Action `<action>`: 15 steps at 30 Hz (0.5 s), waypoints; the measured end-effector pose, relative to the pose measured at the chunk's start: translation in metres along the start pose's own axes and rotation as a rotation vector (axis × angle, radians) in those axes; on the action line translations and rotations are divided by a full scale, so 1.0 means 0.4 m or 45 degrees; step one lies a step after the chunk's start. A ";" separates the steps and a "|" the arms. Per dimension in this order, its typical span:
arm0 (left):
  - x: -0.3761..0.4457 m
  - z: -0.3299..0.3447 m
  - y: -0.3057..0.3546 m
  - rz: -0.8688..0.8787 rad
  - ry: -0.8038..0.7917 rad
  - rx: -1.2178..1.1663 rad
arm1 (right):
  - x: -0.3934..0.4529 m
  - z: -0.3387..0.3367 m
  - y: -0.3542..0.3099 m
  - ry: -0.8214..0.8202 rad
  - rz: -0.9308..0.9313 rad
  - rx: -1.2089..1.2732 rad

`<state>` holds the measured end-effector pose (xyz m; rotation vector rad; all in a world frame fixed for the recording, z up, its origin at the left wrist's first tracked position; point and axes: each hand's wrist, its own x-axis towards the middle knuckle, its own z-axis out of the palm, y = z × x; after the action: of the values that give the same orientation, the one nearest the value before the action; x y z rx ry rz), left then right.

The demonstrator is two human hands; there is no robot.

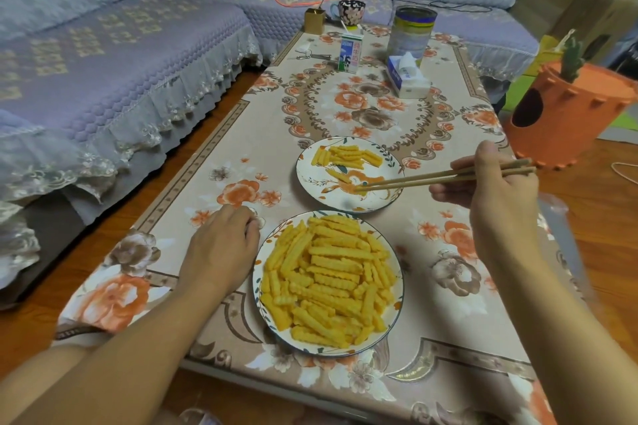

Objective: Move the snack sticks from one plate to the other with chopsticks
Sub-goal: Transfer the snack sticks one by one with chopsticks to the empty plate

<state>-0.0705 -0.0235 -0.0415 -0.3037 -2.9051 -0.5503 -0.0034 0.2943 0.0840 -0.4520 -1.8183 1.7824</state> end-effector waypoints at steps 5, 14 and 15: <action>0.000 -0.001 0.001 -0.004 0.003 0.021 | -0.051 0.014 -0.081 -0.400 0.058 0.119; -0.001 -0.002 0.001 -0.005 0.000 -0.004 | -0.097 0.037 -0.099 -0.612 0.004 -0.048; -0.001 -0.001 0.001 -0.003 -0.003 -0.007 | -0.093 0.033 -0.104 -0.597 -0.022 -0.067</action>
<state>-0.0700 -0.0233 -0.0412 -0.3023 -2.9070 -0.5593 0.0242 0.2591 0.1201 -0.0316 -2.1737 1.9490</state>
